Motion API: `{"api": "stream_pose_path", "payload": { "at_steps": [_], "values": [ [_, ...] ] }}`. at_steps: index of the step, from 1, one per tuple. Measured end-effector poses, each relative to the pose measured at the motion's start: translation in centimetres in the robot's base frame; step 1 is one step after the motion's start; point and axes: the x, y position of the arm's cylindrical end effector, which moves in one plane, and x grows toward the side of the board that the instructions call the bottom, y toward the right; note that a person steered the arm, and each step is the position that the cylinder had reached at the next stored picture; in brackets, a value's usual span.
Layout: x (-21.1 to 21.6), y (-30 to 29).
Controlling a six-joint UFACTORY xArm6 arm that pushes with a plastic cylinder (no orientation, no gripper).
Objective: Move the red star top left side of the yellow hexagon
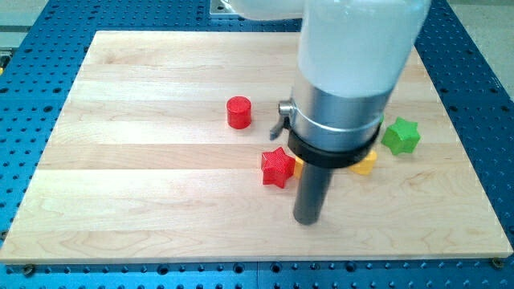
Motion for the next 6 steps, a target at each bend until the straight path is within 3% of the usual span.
{"api": "stream_pose_path", "payload": {
  "at_steps": [3, 6],
  "values": [
    [-7.7, -3.0],
    [-7.0, -8.4]
  ]
}}
